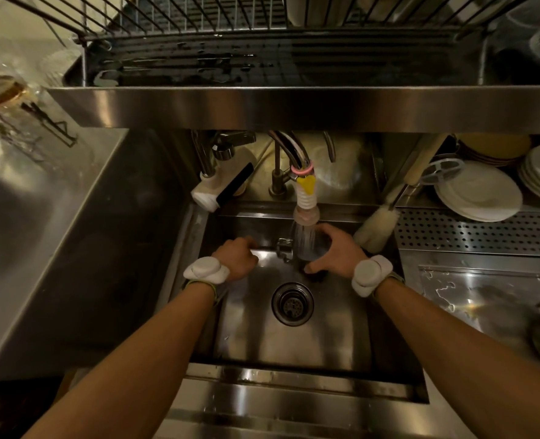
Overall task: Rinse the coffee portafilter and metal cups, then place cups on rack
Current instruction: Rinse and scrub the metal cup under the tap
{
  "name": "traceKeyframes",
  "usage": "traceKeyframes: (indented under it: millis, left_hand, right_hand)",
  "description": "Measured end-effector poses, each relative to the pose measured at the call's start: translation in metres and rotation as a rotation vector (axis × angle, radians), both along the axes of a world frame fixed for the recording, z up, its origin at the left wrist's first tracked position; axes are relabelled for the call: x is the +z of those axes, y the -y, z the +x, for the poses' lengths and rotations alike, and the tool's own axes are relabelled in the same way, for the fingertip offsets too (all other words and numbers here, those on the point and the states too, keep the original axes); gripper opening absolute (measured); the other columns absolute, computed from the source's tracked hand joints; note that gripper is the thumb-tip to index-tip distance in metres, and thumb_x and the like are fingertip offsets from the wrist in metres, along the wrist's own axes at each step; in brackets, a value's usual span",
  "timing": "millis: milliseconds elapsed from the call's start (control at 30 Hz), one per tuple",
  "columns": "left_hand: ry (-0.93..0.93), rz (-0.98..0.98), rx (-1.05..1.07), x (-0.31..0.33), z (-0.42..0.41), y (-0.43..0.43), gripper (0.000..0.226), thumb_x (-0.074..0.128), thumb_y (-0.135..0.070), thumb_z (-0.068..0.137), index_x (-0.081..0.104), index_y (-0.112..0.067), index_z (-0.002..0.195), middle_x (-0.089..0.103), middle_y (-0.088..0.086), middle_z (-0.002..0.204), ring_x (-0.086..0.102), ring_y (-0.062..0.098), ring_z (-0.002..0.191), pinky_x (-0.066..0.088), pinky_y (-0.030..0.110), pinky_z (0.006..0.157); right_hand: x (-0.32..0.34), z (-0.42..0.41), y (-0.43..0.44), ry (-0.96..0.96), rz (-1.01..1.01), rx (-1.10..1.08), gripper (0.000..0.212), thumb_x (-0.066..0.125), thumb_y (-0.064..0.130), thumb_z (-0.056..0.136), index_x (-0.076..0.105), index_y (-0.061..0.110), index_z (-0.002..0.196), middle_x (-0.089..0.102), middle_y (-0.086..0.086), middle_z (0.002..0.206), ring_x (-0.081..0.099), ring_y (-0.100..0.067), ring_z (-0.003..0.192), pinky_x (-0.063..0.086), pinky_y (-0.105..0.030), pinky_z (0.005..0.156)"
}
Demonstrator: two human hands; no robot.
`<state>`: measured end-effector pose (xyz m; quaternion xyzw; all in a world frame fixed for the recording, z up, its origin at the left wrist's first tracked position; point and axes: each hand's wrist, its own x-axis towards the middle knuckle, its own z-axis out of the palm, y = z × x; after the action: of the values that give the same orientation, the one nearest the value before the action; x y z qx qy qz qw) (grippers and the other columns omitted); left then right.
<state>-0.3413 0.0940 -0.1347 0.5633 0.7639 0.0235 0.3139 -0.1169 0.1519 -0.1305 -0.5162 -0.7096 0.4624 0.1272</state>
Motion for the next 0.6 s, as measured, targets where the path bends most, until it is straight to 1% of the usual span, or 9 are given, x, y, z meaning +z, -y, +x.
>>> traceKeyframes:
  millis: [67,133,233,300,367,433,500,600]
  left_hand:
    - [0.008,0.001,-0.009,0.001,0.002,0.001,0.046,0.055,-0.02,0.083,0.05,-0.022,0.129,0.062,0.012,0.123,0.053,0.033,0.118,0.044,0.037,0.099]
    - [0.026,0.001,-0.012,0.003,0.005,0.0,0.05,0.055,-0.017,0.083,0.045,-0.022,0.132,0.062,0.01,0.122,0.053,0.032,0.118,0.044,0.036,0.099]
    - [0.044,0.006,-0.017,0.007,0.006,-0.003,0.055,0.055,-0.016,0.083,0.042,-0.021,0.136,0.061,0.009,0.125,0.053,0.03,0.12,0.043,0.036,0.101]
    - [0.066,0.01,-0.026,0.009,0.008,-0.003,0.057,0.055,-0.014,0.082,0.042,-0.021,0.137,0.06,0.009,0.127,0.052,0.029,0.121,0.043,0.034,0.101]
    - [0.087,0.021,-0.04,0.01,0.012,-0.003,0.059,0.056,-0.012,0.081,0.042,-0.022,0.137,0.058,0.008,0.13,0.052,0.028,0.123,0.042,0.033,0.102]
    - [0.102,0.045,-0.041,0.012,0.014,-0.005,0.059,0.056,-0.009,0.079,0.044,-0.022,0.136,0.058,0.007,0.132,0.053,0.027,0.124,0.042,0.032,0.103]
    - [0.113,0.067,-0.033,0.013,0.015,-0.005,0.059,0.056,-0.008,0.078,0.045,-0.022,0.134,0.058,0.007,0.131,0.053,0.026,0.123,0.042,0.032,0.103]
    - [0.118,0.058,-0.044,0.012,0.016,-0.004,0.059,0.056,-0.008,0.078,0.045,-0.022,0.134,0.058,0.007,0.131,0.053,0.025,0.124,0.042,0.032,0.104]
  right_hand:
    - [0.002,-0.003,-0.002,0.032,0.066,-0.022,0.086,0.087,0.013,0.05,0.049,0.015,0.128,0.053,-0.009,0.124,0.053,-0.024,0.111,0.046,-0.036,0.093]
    - [0.002,-0.008,0.0,0.017,0.053,0.001,0.088,0.087,0.014,0.05,0.049,0.014,0.129,0.054,-0.01,0.124,0.054,-0.026,0.11,0.047,-0.038,0.093]
    - [0.001,-0.005,0.003,-0.011,-0.021,0.059,0.088,0.089,0.015,0.049,0.048,0.016,0.128,0.057,-0.004,0.123,0.055,-0.021,0.112,0.047,-0.031,0.09]
    - [0.001,-0.003,0.002,0.013,0.01,0.039,0.088,0.088,0.014,0.05,0.048,0.016,0.128,0.054,-0.006,0.124,0.053,-0.023,0.113,0.045,-0.031,0.091]
    - [0.002,-0.006,0.002,0.03,0.064,0.014,0.087,0.087,0.014,0.051,0.048,0.014,0.128,0.051,-0.01,0.124,0.052,-0.026,0.112,0.045,-0.034,0.093]
    - [0.002,-0.006,0.002,-0.002,0.038,0.043,0.087,0.087,0.013,0.051,0.048,0.014,0.128,0.053,-0.009,0.124,0.053,-0.026,0.112,0.046,-0.036,0.094]
    - [0.004,-0.004,0.002,-0.011,0.011,0.074,0.087,0.088,0.013,0.05,0.049,0.017,0.127,0.055,-0.005,0.124,0.054,-0.022,0.112,0.047,-0.032,0.091]
    - [0.004,-0.009,0.003,0.027,0.059,0.029,0.083,0.087,0.014,0.051,0.05,0.016,0.125,0.053,-0.008,0.122,0.053,-0.025,0.11,0.047,-0.036,0.092]
